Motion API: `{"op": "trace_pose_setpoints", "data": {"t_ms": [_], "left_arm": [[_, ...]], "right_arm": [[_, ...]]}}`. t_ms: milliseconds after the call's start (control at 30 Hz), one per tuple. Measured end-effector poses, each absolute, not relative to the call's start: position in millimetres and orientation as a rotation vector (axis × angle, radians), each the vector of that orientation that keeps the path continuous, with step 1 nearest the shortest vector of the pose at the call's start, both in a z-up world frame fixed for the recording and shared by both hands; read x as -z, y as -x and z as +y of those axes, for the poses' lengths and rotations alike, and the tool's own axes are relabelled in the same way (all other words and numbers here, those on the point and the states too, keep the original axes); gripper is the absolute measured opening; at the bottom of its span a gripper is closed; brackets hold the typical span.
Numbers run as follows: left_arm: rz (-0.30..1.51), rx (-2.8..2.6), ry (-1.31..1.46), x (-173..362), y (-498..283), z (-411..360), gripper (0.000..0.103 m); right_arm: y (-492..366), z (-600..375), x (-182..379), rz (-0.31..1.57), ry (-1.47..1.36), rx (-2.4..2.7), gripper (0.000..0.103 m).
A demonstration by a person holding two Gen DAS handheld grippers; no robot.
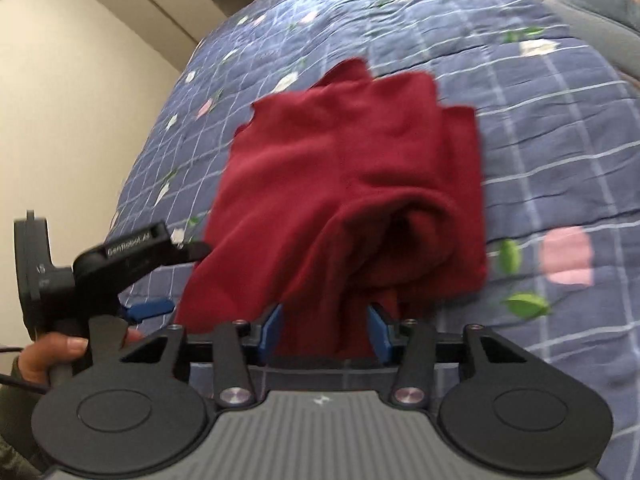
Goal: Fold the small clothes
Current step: 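Press the folded bundle flat with the right gripper and open it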
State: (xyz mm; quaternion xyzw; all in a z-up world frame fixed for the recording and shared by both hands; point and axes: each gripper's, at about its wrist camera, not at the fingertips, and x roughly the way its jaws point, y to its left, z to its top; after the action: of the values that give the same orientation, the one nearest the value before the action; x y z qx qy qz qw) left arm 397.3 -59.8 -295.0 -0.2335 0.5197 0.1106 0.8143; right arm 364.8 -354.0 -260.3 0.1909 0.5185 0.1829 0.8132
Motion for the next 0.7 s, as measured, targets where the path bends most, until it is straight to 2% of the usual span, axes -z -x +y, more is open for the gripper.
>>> {"op": "trace_pose_setpoints", "data": {"t_ms": [33,67,367,700], "left_arm": [[1.109,-0.235,0.497,295,-397,-60,0.102],[1.108,-0.235,0.496,295,-397,-60,0.102],[1.112,-0.230,0.498,295,-398,-61,0.102],[1.122,-0.220,0.497,298,-394,-62,0.102]], "right_arm": [[-366,-349,264,1.113,-0.401,-0.389,0.021],[-367,-347,266,1.127,-0.388,-0.380,0.007],[-357,-355,248,1.128,-0.278,-0.364,0.005],[-356,-349,262,1.176,-0.228,-0.368,0.005]]}}
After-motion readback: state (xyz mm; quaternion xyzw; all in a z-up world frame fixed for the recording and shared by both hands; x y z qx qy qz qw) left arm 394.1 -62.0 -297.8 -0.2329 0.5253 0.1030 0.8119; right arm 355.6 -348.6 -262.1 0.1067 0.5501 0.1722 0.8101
